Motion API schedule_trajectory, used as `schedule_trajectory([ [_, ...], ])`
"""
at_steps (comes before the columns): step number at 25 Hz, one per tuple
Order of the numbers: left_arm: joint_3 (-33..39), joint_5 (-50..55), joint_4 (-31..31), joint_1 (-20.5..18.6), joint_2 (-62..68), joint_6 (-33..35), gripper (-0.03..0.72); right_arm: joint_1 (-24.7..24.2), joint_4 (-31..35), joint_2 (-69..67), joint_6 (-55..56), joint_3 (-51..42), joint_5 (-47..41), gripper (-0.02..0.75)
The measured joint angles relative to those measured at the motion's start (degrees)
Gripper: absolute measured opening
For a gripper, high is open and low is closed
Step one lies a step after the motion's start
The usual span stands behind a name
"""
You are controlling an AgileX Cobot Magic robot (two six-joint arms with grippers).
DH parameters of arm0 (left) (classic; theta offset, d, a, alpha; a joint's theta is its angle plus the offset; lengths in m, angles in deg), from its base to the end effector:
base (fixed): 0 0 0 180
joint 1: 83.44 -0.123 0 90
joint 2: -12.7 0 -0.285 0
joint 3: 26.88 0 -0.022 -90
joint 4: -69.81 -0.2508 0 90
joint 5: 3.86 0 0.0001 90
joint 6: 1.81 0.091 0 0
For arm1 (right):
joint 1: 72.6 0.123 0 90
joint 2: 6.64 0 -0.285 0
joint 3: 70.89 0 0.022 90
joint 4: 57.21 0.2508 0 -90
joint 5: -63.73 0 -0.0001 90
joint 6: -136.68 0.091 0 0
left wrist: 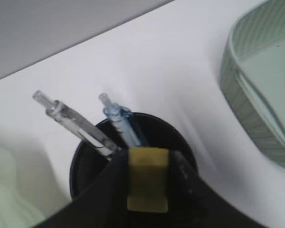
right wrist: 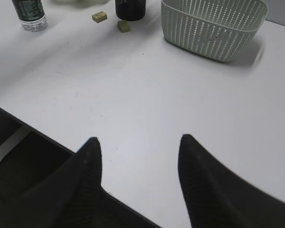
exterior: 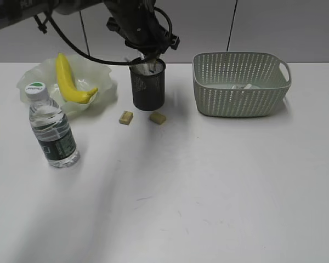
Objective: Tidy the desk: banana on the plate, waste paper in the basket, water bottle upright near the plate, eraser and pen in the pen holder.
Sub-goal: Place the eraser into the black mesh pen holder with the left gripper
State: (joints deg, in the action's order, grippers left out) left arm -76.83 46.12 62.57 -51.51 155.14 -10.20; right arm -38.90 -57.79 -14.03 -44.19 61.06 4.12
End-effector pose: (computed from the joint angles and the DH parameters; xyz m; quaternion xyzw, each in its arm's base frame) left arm 0.4569 -0.2743 0.2361 0.2152 0.9204 -0.0554 0.3217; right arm -0.0047 -0.0041 0.2814 -0.2505 0.8056 0.1469 0.5165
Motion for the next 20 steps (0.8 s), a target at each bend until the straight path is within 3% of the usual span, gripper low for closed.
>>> schedule_trajectory([
  [12,0.0,-0.8,-1.4,-1.2,1.4,0.1,0.186,0.0,0.0,0.0,0.0,0.0,0.0,0.418],
  [20,-0.2,-1.9,-1.4,-1.2,1.4,0.1,0.357,0.0,0.0,0.0,0.0,0.0,0.0,0.418],
])
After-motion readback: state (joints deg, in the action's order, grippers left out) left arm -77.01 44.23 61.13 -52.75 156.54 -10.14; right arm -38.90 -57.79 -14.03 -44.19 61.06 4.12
